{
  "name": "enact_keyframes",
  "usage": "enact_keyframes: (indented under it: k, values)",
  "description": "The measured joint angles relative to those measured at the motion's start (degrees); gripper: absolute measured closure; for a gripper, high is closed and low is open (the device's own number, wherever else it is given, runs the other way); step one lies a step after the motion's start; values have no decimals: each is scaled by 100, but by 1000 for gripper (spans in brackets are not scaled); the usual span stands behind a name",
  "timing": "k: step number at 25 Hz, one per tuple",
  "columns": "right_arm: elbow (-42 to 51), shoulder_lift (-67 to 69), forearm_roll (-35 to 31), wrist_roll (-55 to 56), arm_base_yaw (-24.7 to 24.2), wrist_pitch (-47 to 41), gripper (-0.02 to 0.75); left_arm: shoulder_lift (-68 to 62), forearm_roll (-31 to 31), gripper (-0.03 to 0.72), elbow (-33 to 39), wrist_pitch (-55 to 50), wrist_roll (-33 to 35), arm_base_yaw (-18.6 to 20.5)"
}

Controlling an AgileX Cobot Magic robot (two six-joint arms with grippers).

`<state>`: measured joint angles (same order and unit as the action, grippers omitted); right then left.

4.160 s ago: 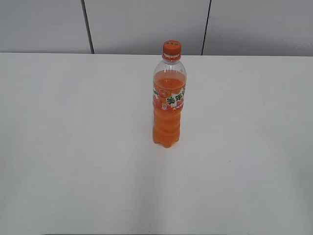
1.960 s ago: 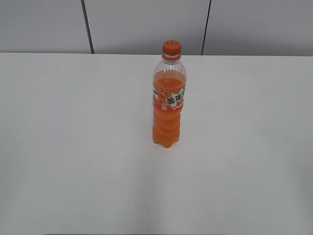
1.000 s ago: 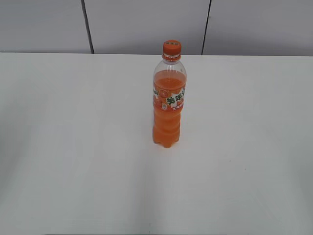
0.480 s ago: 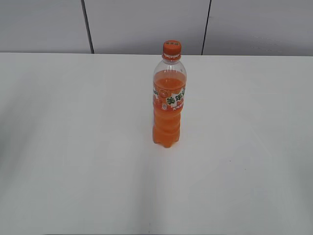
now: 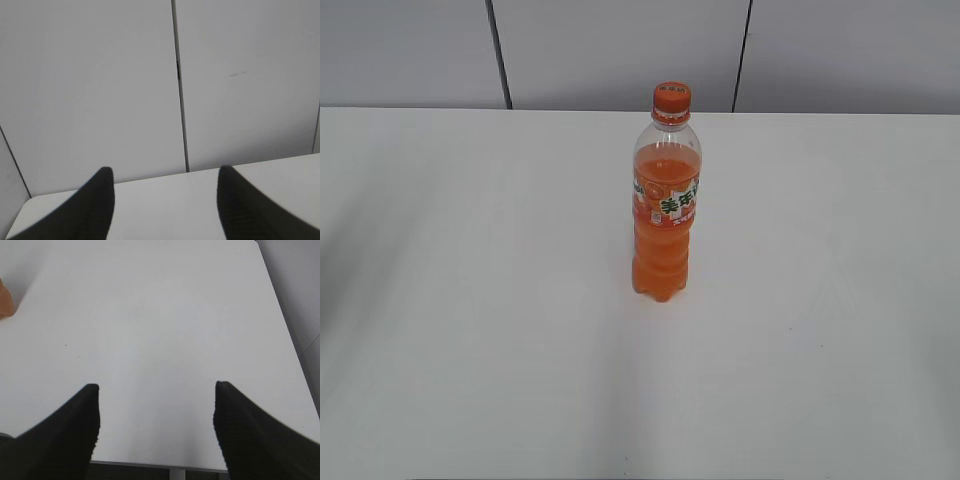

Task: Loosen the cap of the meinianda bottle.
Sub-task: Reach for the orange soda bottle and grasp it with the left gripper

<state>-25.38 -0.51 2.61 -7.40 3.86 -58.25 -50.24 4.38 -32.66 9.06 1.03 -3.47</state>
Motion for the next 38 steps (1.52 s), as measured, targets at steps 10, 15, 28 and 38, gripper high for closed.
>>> enact_keyframes:
  k: [10,15,28,38]
  values:
    - [0,0,0,0,0,0,205,-346,0,294,0,200,0,0]
    - [0,0,0,0,0,0,205,-678,0,327,0,752,0,0]
    - [0,0,0,0,0,0,205,-2231,816,356,0,2420,-238,0]
    - [0,0,0,0,0,0,205,-3327,4137,365,-18,3916,-2538,0]
